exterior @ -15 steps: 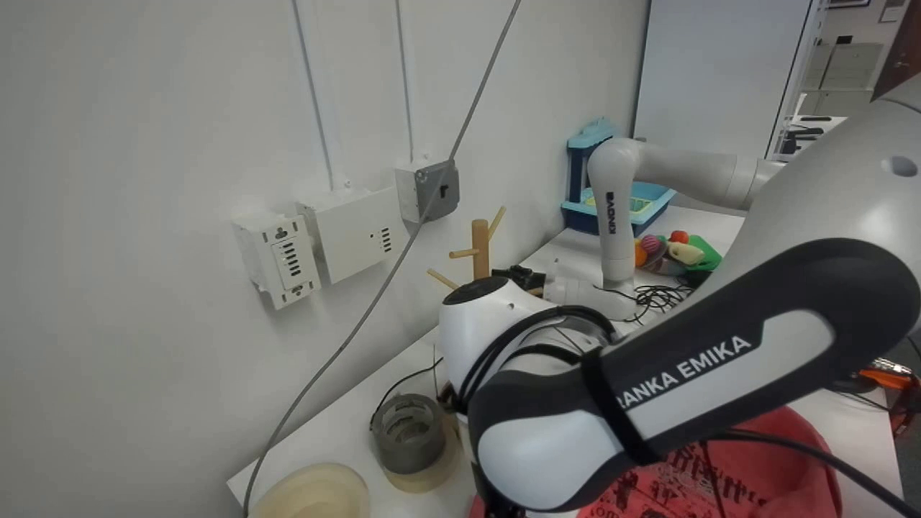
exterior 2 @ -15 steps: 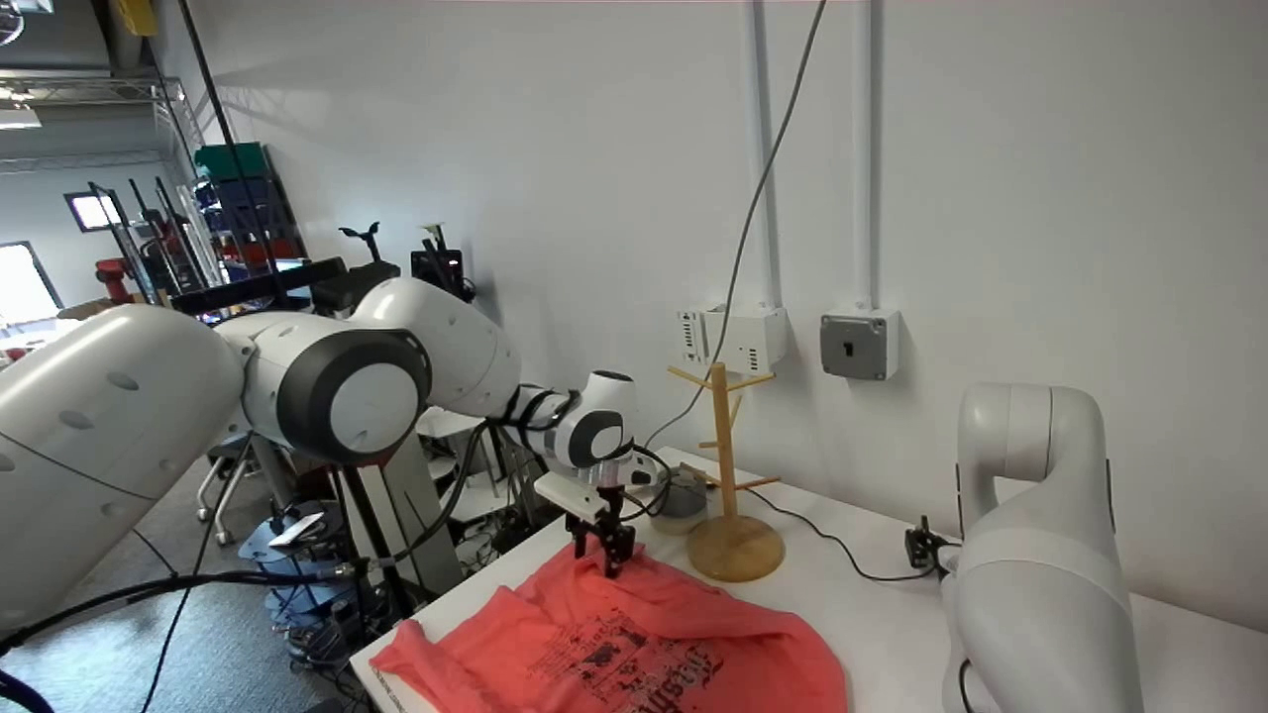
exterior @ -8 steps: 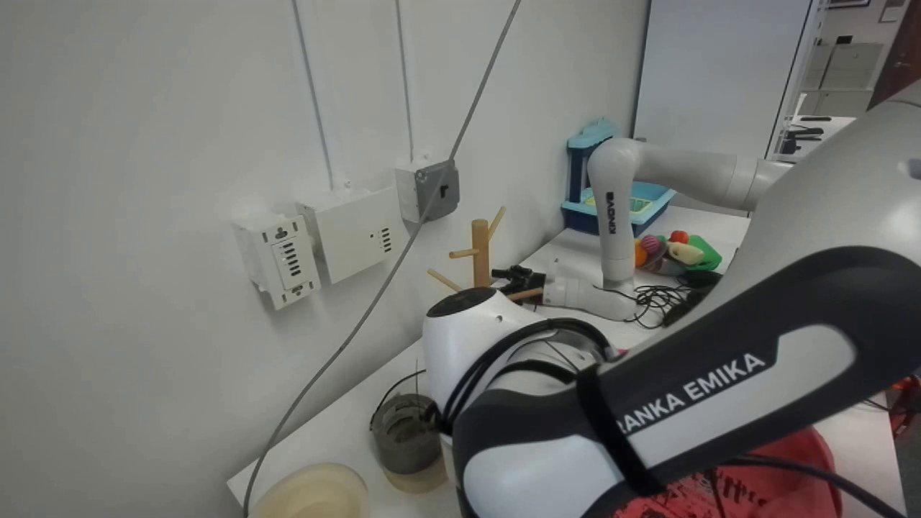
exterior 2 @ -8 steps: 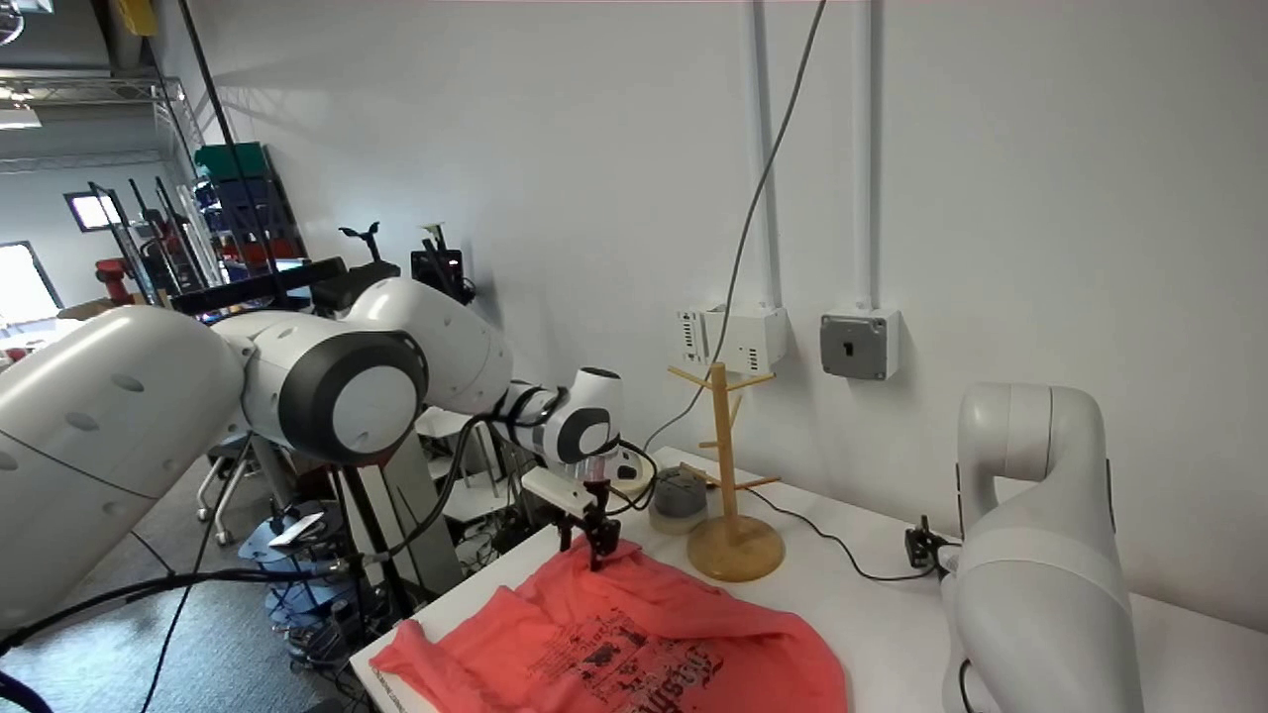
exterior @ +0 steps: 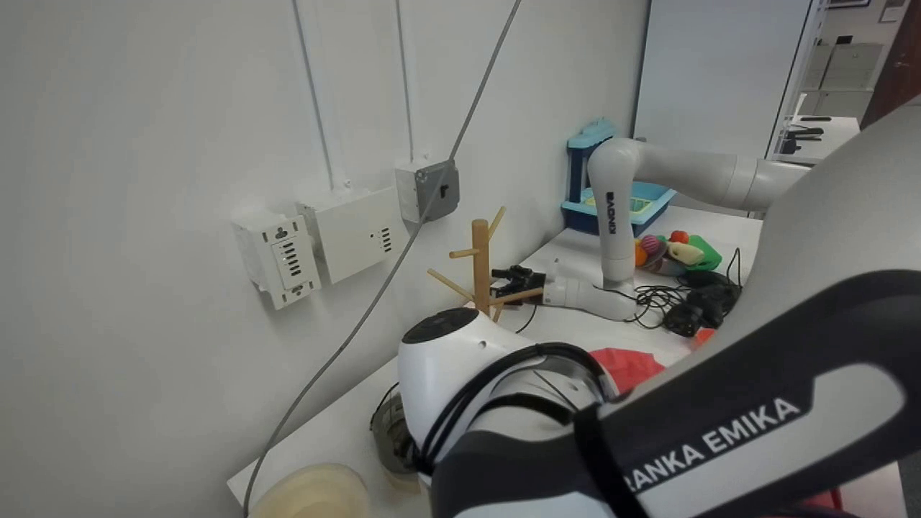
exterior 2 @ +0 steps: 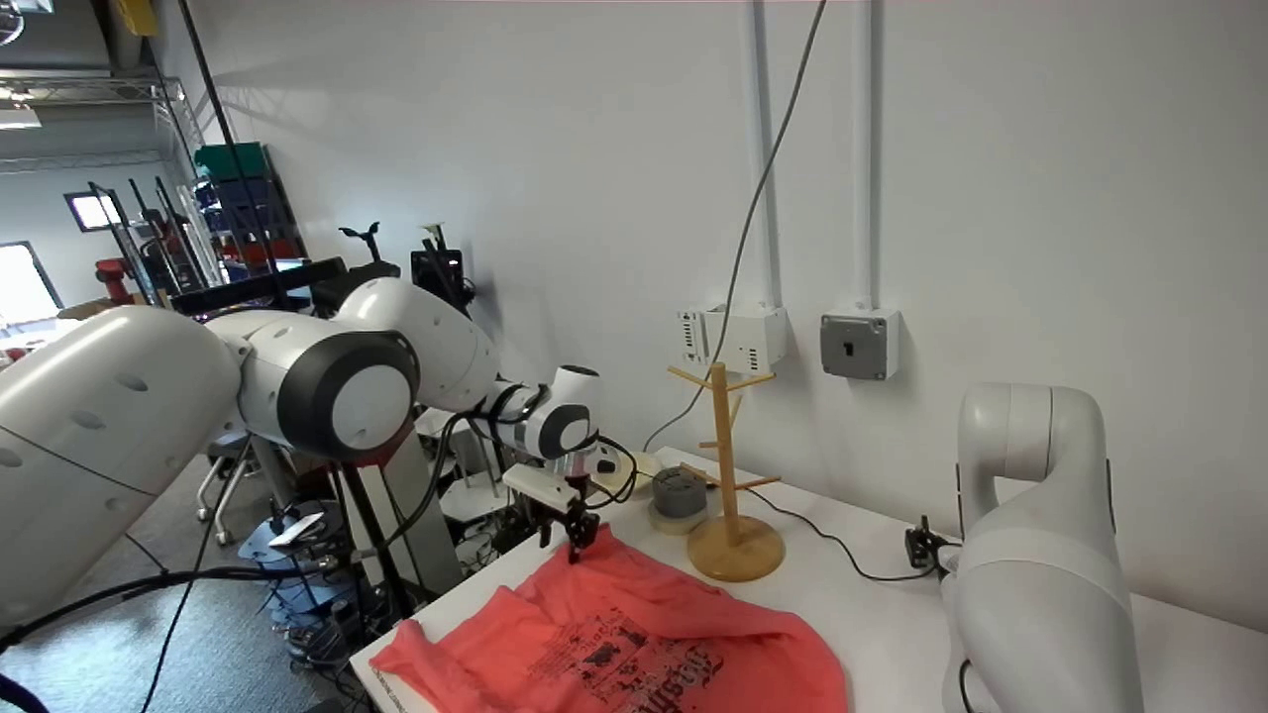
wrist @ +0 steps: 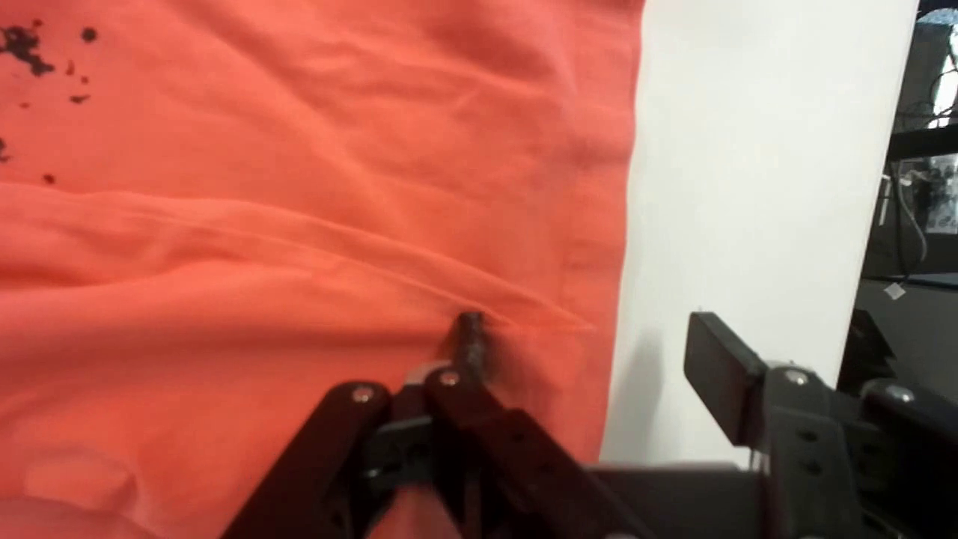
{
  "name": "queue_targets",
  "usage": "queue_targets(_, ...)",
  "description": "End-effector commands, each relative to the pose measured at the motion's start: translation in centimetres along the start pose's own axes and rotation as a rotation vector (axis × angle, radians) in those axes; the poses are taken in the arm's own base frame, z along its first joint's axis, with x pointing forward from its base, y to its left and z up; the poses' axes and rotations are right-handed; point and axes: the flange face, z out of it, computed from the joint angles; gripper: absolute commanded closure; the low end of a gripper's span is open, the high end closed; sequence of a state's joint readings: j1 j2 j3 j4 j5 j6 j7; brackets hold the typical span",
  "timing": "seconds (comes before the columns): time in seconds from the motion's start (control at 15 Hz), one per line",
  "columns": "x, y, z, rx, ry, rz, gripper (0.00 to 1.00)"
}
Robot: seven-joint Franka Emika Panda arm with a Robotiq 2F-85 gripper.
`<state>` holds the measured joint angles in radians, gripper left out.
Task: Unfold the sweatshirt sleeves
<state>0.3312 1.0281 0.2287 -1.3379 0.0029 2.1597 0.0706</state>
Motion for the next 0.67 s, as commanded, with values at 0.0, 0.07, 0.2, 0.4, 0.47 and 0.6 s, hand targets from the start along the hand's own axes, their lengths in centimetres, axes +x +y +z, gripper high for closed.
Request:
queue_targets(0.0,-0.1,-1.3,-0.1,0.019,0.009,-0.059,0.29)
queue_targets(0.07,-0.1,-1.6,0.0,0.018,0.009,-0.072,0.28)
queue_targets(0.2,-0.4,-2.2,-0.1,0.012,0.009,-0.093,0.28)
queue_targets(0.4,-1.2,-2.4,-0.8,-0.034,0.004,-0.088,0.27)
queue_targets(0.47,-1.5,-2.3,-1.2,-0.053,0.001,-0.086,0.25)
queue_targets(0.6,-2.5,-1.9,-2.3,-0.105,-0.004,-0.093,0.27)
